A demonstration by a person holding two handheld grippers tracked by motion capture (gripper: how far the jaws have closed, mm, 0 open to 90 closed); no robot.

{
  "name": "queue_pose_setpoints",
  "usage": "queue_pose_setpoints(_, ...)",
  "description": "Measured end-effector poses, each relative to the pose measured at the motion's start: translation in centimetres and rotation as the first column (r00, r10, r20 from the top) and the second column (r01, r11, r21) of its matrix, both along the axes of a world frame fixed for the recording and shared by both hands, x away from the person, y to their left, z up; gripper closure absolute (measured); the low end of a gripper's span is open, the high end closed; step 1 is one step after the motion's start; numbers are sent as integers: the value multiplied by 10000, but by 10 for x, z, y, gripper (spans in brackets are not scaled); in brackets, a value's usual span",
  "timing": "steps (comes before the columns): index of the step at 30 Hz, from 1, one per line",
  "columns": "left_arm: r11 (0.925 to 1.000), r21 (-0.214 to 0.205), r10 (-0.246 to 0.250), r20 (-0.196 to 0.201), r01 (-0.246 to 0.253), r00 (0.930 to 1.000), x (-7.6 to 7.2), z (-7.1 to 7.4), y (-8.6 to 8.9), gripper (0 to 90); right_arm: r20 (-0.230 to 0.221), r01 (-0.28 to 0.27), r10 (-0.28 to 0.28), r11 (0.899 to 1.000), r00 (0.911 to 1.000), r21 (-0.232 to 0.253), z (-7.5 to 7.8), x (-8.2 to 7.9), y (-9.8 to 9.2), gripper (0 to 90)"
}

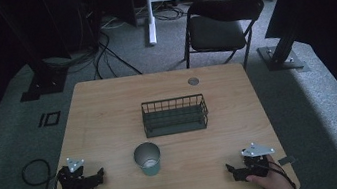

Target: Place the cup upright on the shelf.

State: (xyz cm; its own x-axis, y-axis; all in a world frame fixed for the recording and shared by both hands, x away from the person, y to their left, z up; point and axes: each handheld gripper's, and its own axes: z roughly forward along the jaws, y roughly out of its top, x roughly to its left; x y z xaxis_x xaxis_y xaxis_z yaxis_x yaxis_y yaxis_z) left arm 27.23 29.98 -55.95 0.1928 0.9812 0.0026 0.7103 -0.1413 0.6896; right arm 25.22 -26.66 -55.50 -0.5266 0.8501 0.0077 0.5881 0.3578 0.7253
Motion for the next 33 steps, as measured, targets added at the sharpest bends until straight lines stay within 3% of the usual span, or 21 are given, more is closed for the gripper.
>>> queue_pose_setpoints(17, 10000, 5, -5, -4, 5, 10000, 0, 0, 0, 15, 357, -1159, 1151, 9931, 9927, 204, 13, 10, 41, 112)
queue_pose_setpoints(25, 10000, 4, -3, -2, 3, 10000, 0, 0, 0, 15, 441, -1678, 1663, 9853, 9851, 318, 16, 14, 61, 130)
queue_pose_setpoints(33, 10000, 5, -4, -4, 4, 10000, 0, 0, 0, 15, 555, -2311, 2278, 9708, 9721, 644, 18, 16, 80, 125)
